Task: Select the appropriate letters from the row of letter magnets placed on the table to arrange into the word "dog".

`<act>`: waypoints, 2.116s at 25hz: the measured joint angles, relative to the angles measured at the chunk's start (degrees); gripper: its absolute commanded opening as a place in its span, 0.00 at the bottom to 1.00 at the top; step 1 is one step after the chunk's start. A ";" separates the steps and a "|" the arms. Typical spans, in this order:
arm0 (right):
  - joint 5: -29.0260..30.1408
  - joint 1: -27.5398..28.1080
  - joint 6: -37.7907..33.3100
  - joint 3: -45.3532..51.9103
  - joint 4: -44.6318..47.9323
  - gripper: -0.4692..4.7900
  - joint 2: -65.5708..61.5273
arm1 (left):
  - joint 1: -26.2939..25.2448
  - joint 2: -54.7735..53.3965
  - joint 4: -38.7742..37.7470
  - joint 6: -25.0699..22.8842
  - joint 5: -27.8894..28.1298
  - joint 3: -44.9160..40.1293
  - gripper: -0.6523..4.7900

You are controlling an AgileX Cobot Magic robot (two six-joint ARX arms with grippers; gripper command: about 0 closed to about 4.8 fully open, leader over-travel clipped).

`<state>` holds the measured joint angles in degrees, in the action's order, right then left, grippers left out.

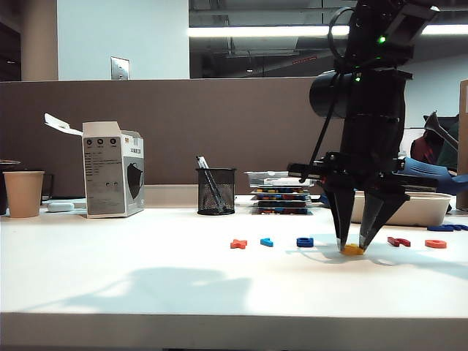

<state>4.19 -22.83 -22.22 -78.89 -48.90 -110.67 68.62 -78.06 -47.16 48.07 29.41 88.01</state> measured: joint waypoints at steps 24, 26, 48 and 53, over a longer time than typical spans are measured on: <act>0.63 -13.33 -9.03 0.81 3.54 0.25 0.35 | 0.00 -0.02 0.00 0.00 0.00 0.00 0.12; 0.59 -13.84 -10.54 0.83 4.26 0.25 0.33 | -0.02 -0.02 0.00 0.00 0.00 0.00 0.12; 0.57 -14.38 -12.94 0.85 3.87 0.42 1.75 | -0.02 0.00 -0.02 0.00 0.00 0.00 0.12; -0.11 -14.08 -12.92 0.79 3.85 0.42 4.22 | -0.02 0.00 -0.02 0.00 0.00 0.00 0.12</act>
<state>4.08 -36.91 -35.14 -78.11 -45.06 -106.45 68.60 -78.06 -47.18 48.07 29.41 88.01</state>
